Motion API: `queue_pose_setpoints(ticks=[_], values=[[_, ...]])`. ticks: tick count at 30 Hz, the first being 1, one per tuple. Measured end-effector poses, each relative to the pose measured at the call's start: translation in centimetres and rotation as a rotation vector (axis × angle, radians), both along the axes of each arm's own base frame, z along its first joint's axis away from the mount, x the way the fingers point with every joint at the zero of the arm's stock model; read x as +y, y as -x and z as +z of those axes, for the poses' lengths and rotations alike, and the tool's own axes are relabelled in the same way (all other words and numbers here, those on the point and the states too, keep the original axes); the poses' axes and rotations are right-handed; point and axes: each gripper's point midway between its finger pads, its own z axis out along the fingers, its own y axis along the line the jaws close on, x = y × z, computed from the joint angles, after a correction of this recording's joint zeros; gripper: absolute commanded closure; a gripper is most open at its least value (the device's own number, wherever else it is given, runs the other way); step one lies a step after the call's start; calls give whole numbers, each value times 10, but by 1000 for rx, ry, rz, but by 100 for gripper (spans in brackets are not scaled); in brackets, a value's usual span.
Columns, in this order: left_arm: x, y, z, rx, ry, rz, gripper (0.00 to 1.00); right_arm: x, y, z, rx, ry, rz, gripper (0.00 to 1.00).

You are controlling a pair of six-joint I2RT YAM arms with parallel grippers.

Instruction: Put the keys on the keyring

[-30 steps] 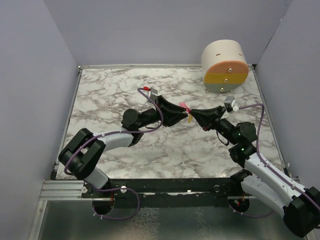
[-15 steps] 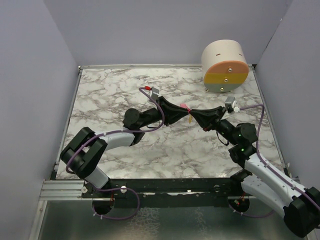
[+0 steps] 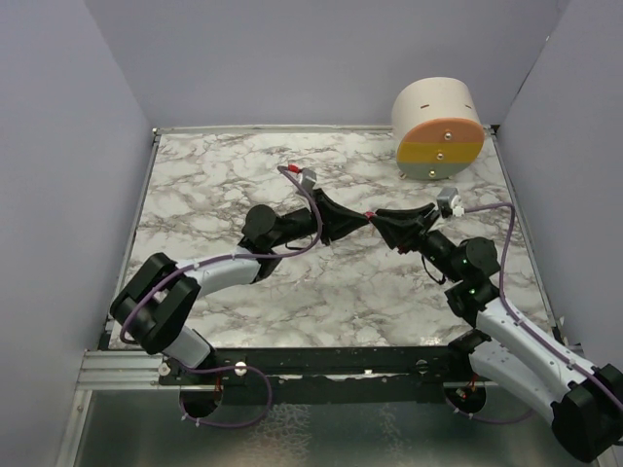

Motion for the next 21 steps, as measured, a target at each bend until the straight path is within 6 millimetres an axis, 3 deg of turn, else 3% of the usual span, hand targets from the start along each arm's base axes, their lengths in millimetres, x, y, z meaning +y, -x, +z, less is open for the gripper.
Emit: queue_pose_setpoints(ticks=[7, 13, 21], values=[[0, -6, 19, 39, -133, 63, 100, -17, -1, 7, -12, -1, -93, 58], [2, -26, 41, 56, -297, 156, 100, -32, -4, 9, -31, 17, -182, 55], [10, -35, 33, 83, -538, 187, 100, -32, -11, -6, -45, 107, -198, 47]])
